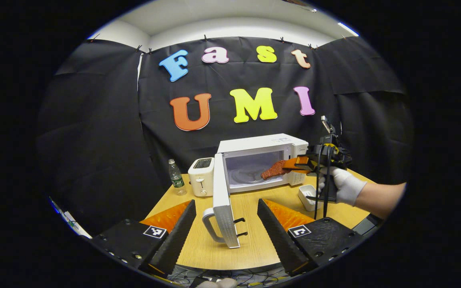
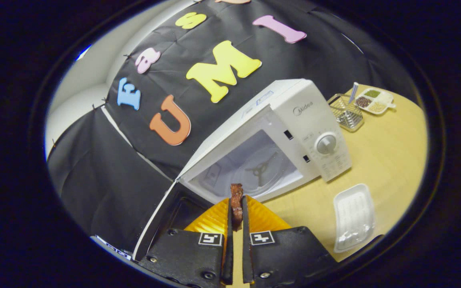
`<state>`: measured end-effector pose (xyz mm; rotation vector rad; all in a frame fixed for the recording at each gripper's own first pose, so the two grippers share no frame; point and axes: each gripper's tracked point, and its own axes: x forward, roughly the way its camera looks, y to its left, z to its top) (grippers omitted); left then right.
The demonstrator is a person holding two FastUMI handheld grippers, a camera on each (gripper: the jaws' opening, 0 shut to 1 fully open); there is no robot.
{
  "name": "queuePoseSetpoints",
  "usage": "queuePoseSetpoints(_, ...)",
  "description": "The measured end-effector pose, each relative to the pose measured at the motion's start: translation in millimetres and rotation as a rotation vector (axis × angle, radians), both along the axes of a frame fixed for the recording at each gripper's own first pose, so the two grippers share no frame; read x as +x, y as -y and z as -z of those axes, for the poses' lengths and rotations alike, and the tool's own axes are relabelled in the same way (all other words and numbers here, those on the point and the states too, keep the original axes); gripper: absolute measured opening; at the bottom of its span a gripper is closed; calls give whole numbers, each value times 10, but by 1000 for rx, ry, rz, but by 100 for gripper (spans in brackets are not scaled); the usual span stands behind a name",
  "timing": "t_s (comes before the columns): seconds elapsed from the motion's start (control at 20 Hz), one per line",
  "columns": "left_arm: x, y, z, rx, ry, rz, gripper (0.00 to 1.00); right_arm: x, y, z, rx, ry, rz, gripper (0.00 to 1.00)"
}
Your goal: Open the microwave oven with the left hand, put the food in, and close the microwave oven.
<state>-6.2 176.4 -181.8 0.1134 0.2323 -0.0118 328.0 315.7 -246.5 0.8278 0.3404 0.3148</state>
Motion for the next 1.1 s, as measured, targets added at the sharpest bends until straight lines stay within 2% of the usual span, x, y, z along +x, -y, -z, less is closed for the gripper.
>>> queuePoseSetpoints(0.2,89,-146,90,21,13,24,94,580,-293,200,111,9,112,12)
queuePoseSetpoints(0.4,166,-308,235,13,7,16,94,1115,-447,310,149,-2,204,12)
queuePoseSetpoints(0.6,222,-492,358,17,-20,-12,94,1439,-554,451,77,10,255,12)
queuePoseSetpoints(0.8,292,-644,404,30,-29,-50,95,1549,-498,593,24,14,298,12)
queuePoseSetpoints(0.9,318,-649,398,22,-21,-55,94,1553,-466,653,-56,9,315,15)
queuePoseSetpoints(0.95,324,-630,400,18,-23,-53,95,1549,-425,689,-105,5,322,12)
queuePoseSetpoints(1.0,338,-630,377,20,-16,-52,95,1530,-407,749,-147,-10,326,12)
queuePoseSetpoints(1.05,353,-628,372,20,-14,-51,94,1505,-359,765,-172,-18,339,23)
queuePoseSetpoints(1.1,372,-643,360,23,-7,-54,94,1501,-341,695,-175,3,341,43)
